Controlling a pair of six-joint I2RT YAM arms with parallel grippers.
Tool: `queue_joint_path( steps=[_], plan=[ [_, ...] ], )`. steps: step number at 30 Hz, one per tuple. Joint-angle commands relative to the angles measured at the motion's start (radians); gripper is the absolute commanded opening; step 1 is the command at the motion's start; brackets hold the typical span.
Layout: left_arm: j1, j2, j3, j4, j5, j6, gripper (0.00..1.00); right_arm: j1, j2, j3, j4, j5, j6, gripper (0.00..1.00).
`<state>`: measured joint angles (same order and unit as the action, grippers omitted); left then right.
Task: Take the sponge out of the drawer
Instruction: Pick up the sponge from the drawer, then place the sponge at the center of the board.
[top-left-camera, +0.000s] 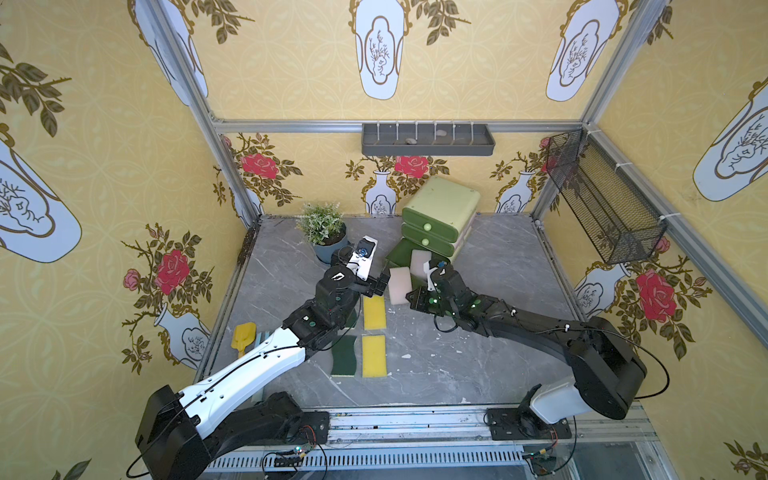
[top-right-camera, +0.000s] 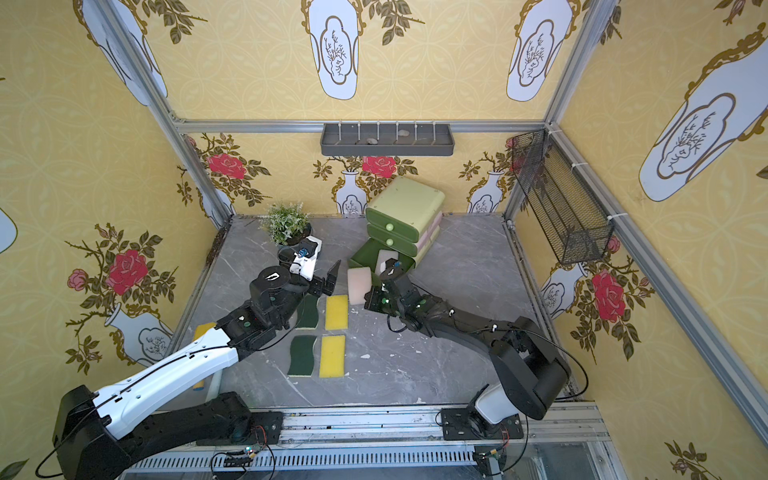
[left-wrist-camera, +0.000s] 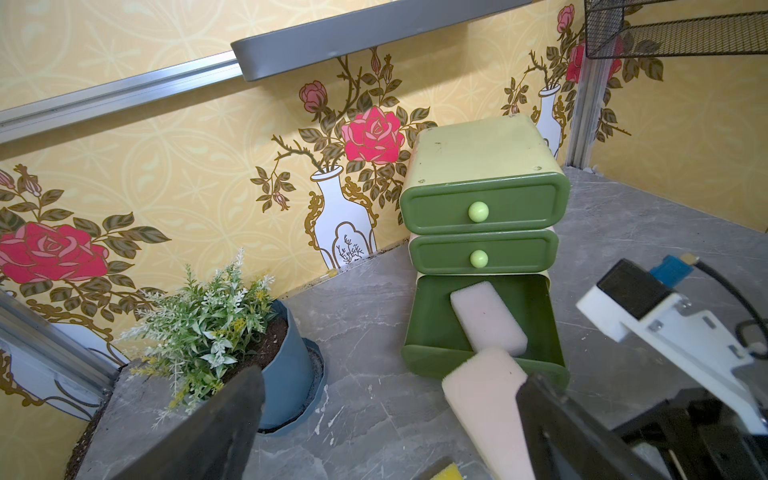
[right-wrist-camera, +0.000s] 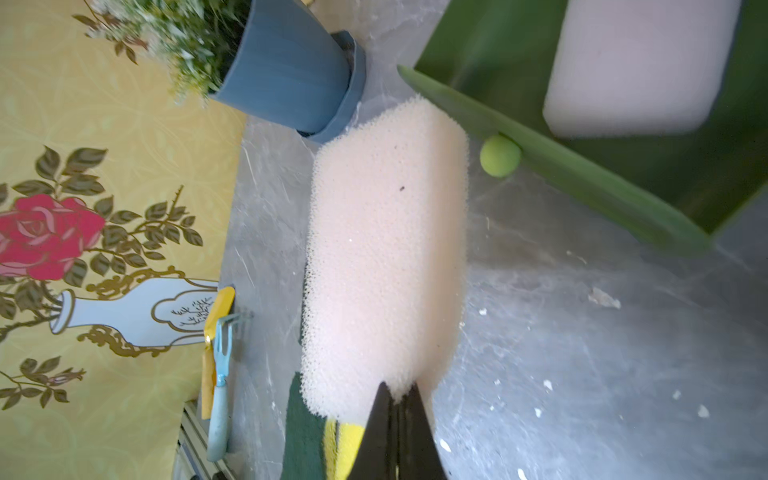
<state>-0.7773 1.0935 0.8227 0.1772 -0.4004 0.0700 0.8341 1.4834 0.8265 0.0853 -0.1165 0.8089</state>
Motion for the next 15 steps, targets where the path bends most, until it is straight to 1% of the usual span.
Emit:
queue_joint_path(
  steps=[1, 15],
  plan=[
    [0.001, 0.003, -0.007, 0.031, -0.009, 0.001, 1.00, 0.019, -0.006, -0.027, -0.028, 0.030, 0.004, 0.00],
    [0.001, 0.008, -0.008, 0.031, -0.005, 0.001, 1.00, 0.047, 0.011, -0.103, -0.004, 0.037, 0.089, 0.00]
  ],
)
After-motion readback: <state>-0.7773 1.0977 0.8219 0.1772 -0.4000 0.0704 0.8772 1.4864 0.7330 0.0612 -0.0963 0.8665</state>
